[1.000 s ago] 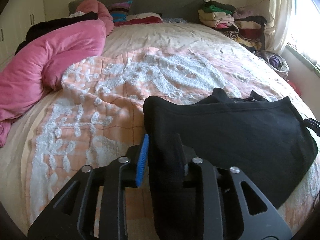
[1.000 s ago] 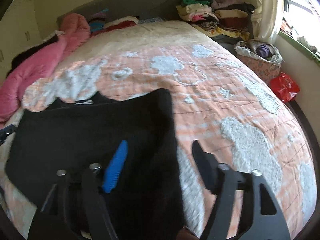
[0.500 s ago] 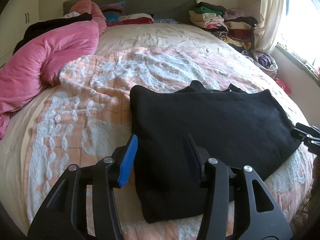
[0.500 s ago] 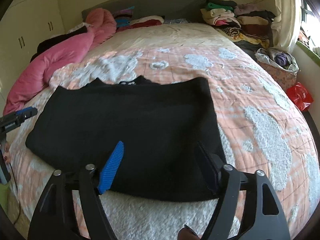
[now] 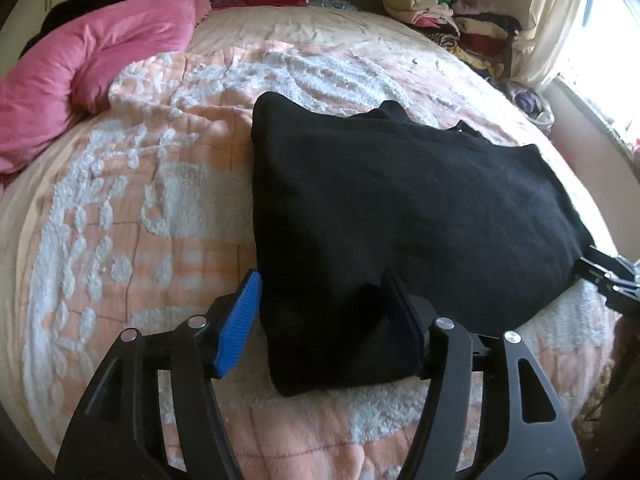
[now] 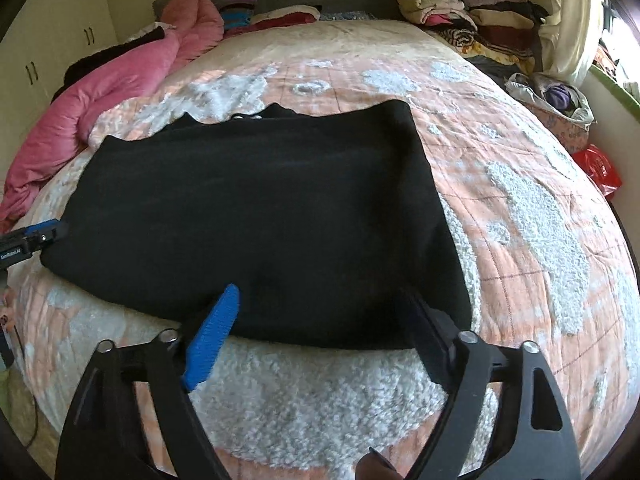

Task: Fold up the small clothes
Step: 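Withdraw both open tools from the folded shirt, then close both tools on the edge of the folded black shirt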

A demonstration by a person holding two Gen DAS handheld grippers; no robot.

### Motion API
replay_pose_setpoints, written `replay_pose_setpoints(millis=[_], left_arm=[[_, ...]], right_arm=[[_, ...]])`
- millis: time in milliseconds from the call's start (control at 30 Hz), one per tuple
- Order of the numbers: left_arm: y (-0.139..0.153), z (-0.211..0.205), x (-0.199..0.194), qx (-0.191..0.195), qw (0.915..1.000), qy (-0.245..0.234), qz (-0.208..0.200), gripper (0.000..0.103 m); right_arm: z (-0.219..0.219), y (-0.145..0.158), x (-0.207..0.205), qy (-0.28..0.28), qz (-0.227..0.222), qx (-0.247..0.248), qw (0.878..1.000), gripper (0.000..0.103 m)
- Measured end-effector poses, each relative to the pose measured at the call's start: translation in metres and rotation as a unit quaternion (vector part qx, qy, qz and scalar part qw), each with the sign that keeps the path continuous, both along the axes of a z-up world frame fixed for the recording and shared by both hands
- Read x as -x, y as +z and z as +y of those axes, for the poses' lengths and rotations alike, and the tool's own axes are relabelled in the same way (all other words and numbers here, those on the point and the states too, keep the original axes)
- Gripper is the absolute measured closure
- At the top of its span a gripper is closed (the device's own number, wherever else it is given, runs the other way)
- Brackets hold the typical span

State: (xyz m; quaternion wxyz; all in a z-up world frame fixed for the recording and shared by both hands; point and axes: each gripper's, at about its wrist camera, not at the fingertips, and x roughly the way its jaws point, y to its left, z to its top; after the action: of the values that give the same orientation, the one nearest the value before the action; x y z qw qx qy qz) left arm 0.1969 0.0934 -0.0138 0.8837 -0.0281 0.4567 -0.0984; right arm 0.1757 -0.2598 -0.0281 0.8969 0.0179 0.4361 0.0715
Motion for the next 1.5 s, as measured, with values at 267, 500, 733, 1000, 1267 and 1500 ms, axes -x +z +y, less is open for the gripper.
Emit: replay_pose_setpoints(millis=[267, 500, 733, 1000, 1267, 1500], left_arm=[[0.013, 0.018, 0.017, 0.008, 0.9992, 0.036, -0.016, 0.009], [0.02, 0.034, 0.014, -0.017, 0.9969, 0.072, -0.026, 0.009], [0.021, 0.047, 0.011, -0.027, 0.9949, 0.092, -0.031, 0.009], [0.021, 0.053, 0.005, -0.032, 0.9934, 0.105, -0.036, 0.009], [0.019, 0.054, -0.009, -0.028, 0.9936, 0.103, -0.037, 0.009], [0.016, 0.051, -0.021, -0.034, 0.9936, 0.103, -0.031, 0.009]], right_arm=[[0.032, 0.021, 0.016, 0.034, -0.041, 0.004, 0.999, 0.005], [0.075, 0.027, 0.025, 0.087, -0.068, 0.022, 0.994, 0.005], [0.12, 0.025, 0.028, 0.137, -0.076, 0.042, 0.987, 0.005], [0.168, 0.018, 0.026, 0.185, -0.081, 0.06, 0.978, 0.005], [0.214, 0.005, 0.026, 0.227, -0.09, 0.101, 0.964, 0.005], [0.243, -0.011, 0.021, 0.247, -0.098, 0.146, 0.953, 0.005]])
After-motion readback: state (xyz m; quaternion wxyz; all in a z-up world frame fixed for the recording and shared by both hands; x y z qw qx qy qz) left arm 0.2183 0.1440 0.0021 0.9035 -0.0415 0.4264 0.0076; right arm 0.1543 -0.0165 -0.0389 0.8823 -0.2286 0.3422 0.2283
